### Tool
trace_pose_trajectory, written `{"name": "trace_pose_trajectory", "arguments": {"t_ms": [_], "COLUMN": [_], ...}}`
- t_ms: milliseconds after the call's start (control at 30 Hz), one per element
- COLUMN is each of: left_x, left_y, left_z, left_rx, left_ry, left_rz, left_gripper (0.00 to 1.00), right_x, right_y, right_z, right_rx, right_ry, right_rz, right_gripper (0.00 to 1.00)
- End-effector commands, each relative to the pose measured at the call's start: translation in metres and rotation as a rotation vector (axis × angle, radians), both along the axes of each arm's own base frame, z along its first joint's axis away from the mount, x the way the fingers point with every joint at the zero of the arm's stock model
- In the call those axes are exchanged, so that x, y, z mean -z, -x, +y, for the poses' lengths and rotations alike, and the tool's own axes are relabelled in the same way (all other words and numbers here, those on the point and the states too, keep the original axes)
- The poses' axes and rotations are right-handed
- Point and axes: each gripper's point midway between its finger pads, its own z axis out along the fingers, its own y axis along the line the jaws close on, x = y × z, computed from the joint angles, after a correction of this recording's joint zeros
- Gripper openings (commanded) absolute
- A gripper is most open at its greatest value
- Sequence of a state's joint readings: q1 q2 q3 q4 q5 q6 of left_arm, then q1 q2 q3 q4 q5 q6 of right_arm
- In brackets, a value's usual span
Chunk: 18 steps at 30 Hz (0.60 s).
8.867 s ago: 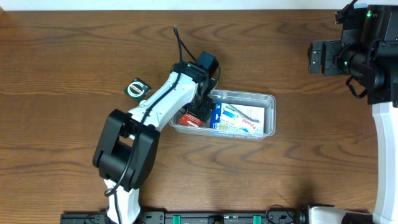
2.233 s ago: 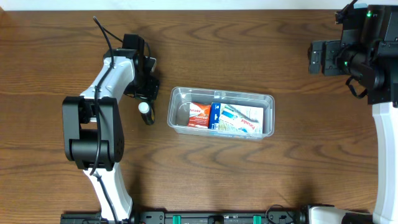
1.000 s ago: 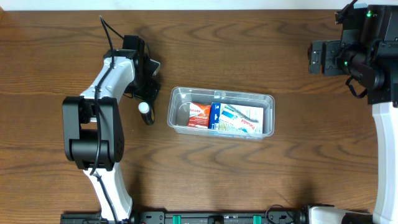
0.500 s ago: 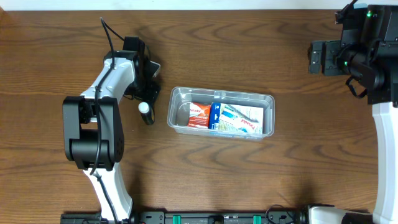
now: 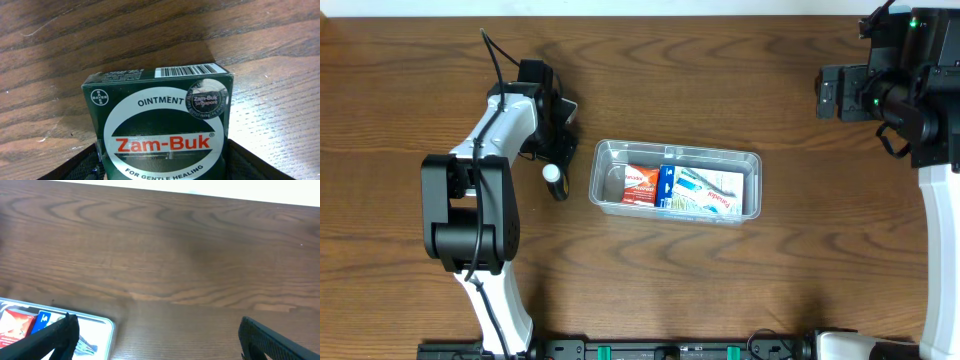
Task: Pack container
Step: 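Lower left gripper onto the green Zam-Buk box and grasp it, then lift the Zam-Buk box and carry it over the container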
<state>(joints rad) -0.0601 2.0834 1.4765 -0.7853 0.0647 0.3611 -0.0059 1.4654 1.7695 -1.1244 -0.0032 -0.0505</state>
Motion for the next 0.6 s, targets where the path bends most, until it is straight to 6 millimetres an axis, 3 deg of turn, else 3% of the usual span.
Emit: {"name": "trace_pose_trajectory", "arguments": {"t_ms": [0, 200, 400, 567], "left_x": [-0.001, -0.012, -0.017, -0.041], "left_y": [-0.002, -0.009, -0.007, -0.009], "left_z": [0.000, 0.000, 0.000, 0.001], "left_rx": [-0.061, -0.137, -0.144, -0.168], "left_ry": [0.011, 0.017, 0.017, 0.016], "left_rz": [0.002, -0.015, -0.011, -0.034], "left_gripper": [0.70, 0.63, 0.63, 0.63], "right_x": [0.000, 0.000, 0.000, 0.000], "right_y": [0.000, 0.000, 0.000, 0.000], "right_z": [-0.003, -0.003, -0.003, -0.003], "right_rx": [0.023, 0.023, 0.023, 0.023], "right_ry": [-0.006, -0.006, -0.006, -0.006], "right_rz": [0.000, 0.000, 0.000, 0.000], "right_gripper": [0.99, 0.99, 0.99, 0.99]}}
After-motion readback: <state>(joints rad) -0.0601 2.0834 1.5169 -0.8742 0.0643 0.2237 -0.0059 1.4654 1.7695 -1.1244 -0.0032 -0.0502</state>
